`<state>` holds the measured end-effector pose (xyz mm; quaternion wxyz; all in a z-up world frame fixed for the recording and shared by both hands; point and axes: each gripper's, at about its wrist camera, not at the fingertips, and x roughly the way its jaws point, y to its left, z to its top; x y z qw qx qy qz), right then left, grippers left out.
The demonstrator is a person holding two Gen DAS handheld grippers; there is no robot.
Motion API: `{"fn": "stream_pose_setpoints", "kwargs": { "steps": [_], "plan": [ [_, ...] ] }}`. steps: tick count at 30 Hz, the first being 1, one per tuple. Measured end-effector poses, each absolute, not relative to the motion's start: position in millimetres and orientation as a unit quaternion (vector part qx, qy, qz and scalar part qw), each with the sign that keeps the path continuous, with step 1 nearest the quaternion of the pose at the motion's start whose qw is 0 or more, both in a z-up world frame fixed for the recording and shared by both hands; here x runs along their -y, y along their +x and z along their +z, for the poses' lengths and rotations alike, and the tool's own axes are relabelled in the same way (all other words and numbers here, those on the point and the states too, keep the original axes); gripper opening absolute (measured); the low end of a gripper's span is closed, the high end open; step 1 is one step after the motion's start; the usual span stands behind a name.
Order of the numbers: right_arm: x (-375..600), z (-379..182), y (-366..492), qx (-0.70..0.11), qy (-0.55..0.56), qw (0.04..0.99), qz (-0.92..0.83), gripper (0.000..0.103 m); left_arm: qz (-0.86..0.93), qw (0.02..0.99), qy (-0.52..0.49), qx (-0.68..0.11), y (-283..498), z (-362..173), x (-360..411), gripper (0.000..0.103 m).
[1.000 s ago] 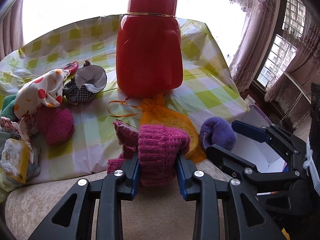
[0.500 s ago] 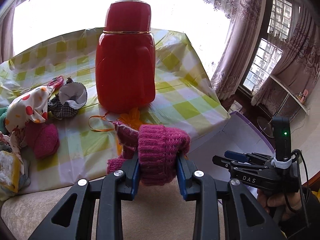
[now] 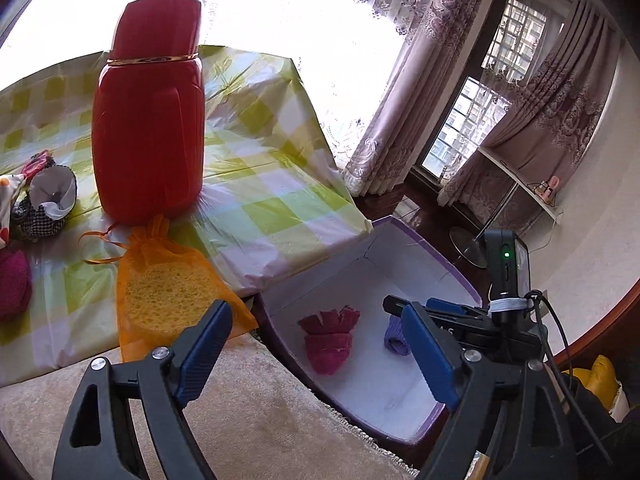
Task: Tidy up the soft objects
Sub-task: 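Drop the pink hat into the white box while right drops purple roll there, then grasp the orange mesh sponge bag with right tool while left grasps fluffy sponge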
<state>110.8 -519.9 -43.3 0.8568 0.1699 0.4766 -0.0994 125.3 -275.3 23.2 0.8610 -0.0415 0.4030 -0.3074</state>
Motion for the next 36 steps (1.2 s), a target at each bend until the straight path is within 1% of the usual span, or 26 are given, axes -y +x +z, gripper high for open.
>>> {"fn": "stream_pose_setpoints", "kwargs": {
  "steps": [6, 12, 16, 20, 26, 32, 36],
  "plan": [
    [503, -28, 115, -0.444, 0.135, 0.879, -0.108, 0.092, -0.261, 0.871, -0.08, -0.408, 118, 19, 234, 0.087],
    [451, -13, 127, -0.429, 0.105, 0.896, -0.038, 0.092, -0.194, 0.884, -0.115, -0.41, 106, 16, 176, 0.087],
    [413, -7, 135, -0.438, 0.102, 0.893, 0.012, 0.092, -0.119, 0.896, -0.131, -0.408, 98, 16, 128, 0.087],
    [380, -6, 144, -0.461, 0.1, 0.88, 0.054, 0.092, -0.066, 0.908, -0.151, -0.385, 87, 16, 82, 0.087],
    [345, 2, 152, -0.459, 0.07, 0.883, 0.06, 0.092, -0.001, 0.914, -0.183, -0.362, 77, 15, 26, 0.087],
    [319, 2, 168, -0.463, 0.056, 0.882, 0.068, 0.092, 0.042, 0.924, -0.152, -0.348, 90, 21, 3, 0.087],
    [302, -3, 178, -0.469, 0.033, 0.88, 0.071, 0.092, 0.051, 0.922, -0.117, -0.367, 110, 17, 2, 0.087]
  ]
}}
